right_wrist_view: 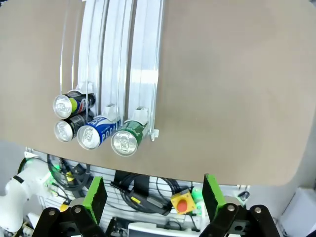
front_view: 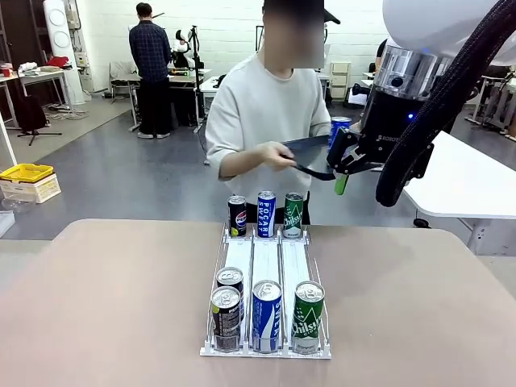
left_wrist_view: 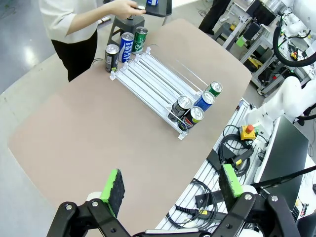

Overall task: Retrieve and hand over the desired beverage to the person.
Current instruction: Place the picked can on the Handle tray extended by the person.

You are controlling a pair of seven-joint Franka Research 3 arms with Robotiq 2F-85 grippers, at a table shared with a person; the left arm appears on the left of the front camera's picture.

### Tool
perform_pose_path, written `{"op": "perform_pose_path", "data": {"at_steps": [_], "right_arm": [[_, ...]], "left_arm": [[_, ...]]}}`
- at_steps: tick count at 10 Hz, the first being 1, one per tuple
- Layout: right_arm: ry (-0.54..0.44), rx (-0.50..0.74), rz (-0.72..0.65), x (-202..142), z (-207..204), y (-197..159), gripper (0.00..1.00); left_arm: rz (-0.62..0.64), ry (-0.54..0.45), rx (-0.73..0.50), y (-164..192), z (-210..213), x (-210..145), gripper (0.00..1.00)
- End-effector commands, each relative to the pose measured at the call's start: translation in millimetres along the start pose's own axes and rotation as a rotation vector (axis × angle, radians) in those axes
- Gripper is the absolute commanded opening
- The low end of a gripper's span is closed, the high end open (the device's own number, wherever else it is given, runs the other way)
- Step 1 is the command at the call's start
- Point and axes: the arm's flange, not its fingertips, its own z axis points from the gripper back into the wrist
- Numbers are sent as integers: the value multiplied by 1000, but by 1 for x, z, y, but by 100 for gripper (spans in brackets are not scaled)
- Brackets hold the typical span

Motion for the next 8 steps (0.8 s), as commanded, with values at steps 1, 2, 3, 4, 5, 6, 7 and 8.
{"op": "perform_pose_path", "data": {"at_steps": [1,2,3,4,5,6,7,8], "right_arm": [[1,-13,4,3,0,0,100],[1,-13,4,3,0,0,100],[1,-13,4,3,0,0,100],[1,-13,4,3,0,0,100],[1,-13,4,3,0,0,100],[1,-13,4,3,0,0,100],[1,-13,4,3,0,0,100],[1,-13,4,3,0,0,100]], "left_arm": [[-23,-13,-15,1,1,0,100],[-23,-13,-15,1,1,0,100],[-23,-13,-15,1,1,0,100],[-23,-13,-15,1,1,0,100],[-23,-13,-15,1,1,0,100],[-23,-13,-15,1,1,0,100],[-23,-13,-15,1,1,0,100],[-23,-13,-15,1,1,0,100]]}}
